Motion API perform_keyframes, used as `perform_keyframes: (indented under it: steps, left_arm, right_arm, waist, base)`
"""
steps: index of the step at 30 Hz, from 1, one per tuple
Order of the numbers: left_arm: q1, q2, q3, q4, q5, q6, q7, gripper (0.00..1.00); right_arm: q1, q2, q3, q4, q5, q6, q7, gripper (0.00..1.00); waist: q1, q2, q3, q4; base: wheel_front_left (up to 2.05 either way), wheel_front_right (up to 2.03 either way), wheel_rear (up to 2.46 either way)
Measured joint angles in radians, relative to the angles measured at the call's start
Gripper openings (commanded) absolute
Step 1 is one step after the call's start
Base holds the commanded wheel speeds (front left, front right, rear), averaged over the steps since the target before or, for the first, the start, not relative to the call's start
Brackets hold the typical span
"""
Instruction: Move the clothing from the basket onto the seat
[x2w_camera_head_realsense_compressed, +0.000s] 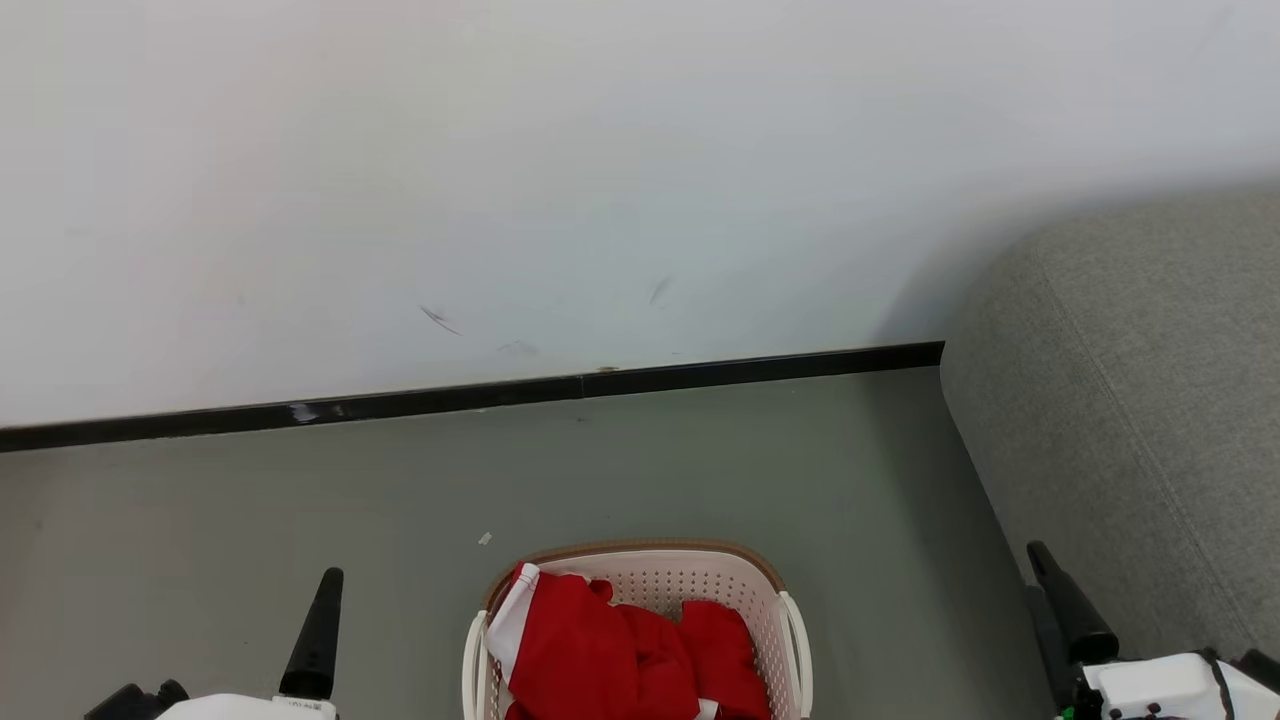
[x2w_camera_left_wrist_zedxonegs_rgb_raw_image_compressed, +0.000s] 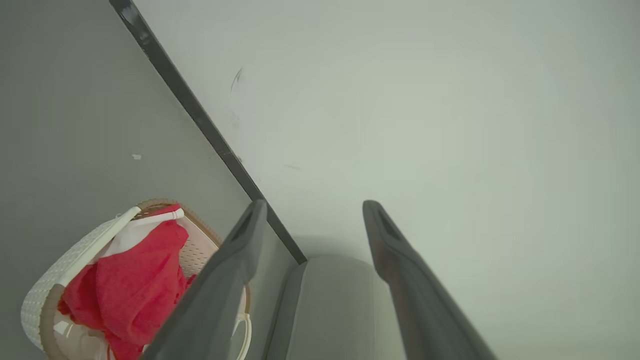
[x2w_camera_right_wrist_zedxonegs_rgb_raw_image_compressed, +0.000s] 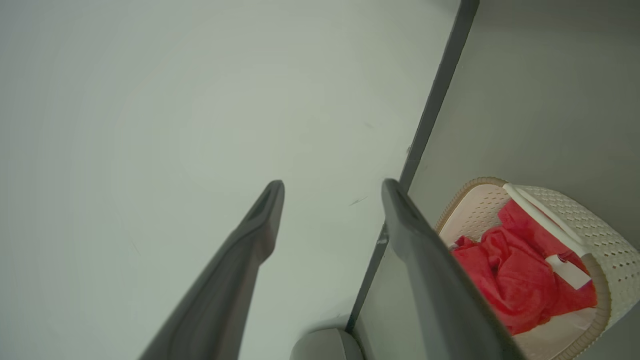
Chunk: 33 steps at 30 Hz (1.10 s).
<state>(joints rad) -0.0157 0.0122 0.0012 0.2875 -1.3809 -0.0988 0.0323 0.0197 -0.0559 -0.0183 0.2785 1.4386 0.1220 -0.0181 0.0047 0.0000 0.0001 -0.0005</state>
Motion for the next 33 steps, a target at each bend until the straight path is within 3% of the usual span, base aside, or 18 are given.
perform_keyframes:
  steps: [10,18,24,33]
  left_arm:
    - [-0.019,0.007,-0.030,-0.040,0.166,0.023,-0.035,1.00]
    - [-0.019,0.022,-0.065,-0.064,0.322,0.047,-0.064,1.00]
    - [-0.019,0.023,-0.086,-0.074,0.416,0.070,-0.087,1.00]
    - [-0.018,0.025,-0.110,-0.083,0.546,0.105,-0.122,1.00]
  right_arm:
    - [-0.007,-0.007,0.010,-0.031,-0.195,0.000,-0.028,1.00]
    - [-0.007,-0.007,0.036,-0.042,-0.353,0.000,-0.052,1.00]
    - [-0.007,-0.004,0.040,-0.046,-0.457,0.000,-0.069,1.00]
    - [-0.007,0.003,0.049,-0.049,-0.592,0.001,-0.097,1.00]
  waist:
    - [0.0091,0.0000,-0.005,0.001]
    - [0.0127,0.0000,-0.009,0.001]
    - [0.0122,0.0000,-0.010,0.001]
    - [0.0049,0.0000,-0.006,0.001]
  base:
    - [0.00,0.00,0.00]
    - [0.00,0.00,0.00]
    - [0.00,0.00,0.00]
    - [0.00,0.00,0.00]
